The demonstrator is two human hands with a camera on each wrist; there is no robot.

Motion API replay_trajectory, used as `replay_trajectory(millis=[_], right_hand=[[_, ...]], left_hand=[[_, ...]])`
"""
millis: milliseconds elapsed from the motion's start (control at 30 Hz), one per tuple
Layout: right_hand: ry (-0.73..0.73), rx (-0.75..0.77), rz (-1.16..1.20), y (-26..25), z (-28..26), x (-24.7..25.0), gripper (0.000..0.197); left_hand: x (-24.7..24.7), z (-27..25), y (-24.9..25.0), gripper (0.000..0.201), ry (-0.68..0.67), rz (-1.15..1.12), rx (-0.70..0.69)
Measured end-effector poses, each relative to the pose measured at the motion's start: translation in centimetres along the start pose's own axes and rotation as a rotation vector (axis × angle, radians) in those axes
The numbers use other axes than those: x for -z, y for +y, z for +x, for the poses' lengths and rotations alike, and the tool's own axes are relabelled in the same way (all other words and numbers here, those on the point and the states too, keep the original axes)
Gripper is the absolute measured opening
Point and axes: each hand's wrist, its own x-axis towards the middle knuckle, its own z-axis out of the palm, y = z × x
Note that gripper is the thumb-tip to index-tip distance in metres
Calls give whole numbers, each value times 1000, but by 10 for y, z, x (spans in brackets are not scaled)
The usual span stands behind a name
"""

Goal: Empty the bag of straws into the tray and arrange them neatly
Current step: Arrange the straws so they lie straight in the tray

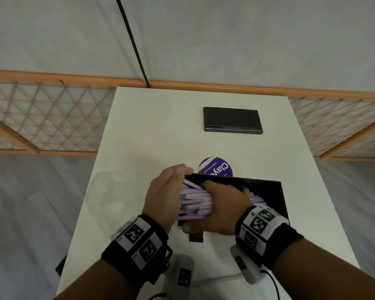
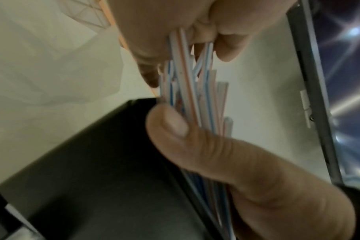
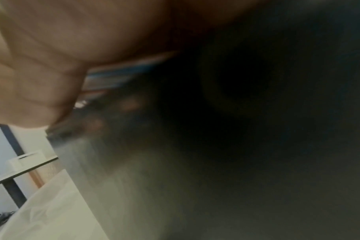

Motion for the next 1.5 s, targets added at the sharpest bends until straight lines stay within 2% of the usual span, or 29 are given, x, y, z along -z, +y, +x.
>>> replay_trajectory(millis=[100,200,300,433,567,633,700,767,833,967,1067,1133,1167,1300,1400,1467,1500], right_hand=[[90,83,76,-7,3,-2,90],[168,33,67,-7,4,0,89],[124,-9,12,-4,2,0,94],[34,18,71,5,-1,6,98],[-15,-29,15,15,6,2,96],[23,-27,17,9,10,-2,91],[104,2,3,1,11,-4,86],[200,27,4,-4,9,-4,82],[228,33,20,-1,4,-3,89],[263,159,123,10,-14,3,94],[382,177,180,34,-33,16,74],[344,140,172,55,-45,23,62],[298,121,161,64,-50,23,63],[139,90,-21,78,-48,-1,89],[127,70,-91,72,-39,-15,91],[135,47,-107,67,-37,-14,93],[121,18,-139,66,-37,-12,97]], left_hand=[[-1,-1,6,32,-18,-62,-48],[0,7,3,17,138,-89,-111],[2,11,-1,17,166,46,-132],[-4,8,-10,16,165,-52,-60],[-12,5,-21,17,146,5,-37],[-16,1,-21,28,140,18,-55],[-16,0,-17,29,174,-12,-130],[-13,1,-13,22,197,-29,-184],[-9,6,-14,12,223,-1,-194],[-10,10,-20,21,227,-22,-138],[-8,13,-22,11,233,-155,-62],[-6,17,-21,16,273,-212,-7],[-5,19,-22,16,285,-234,7],[-6,23,-21,9,278,-200,3],[-11,22,-18,9,184,-220,38],[-11,19,-18,23,126,-227,72],[-11,16,-19,42,116,-235,90]])
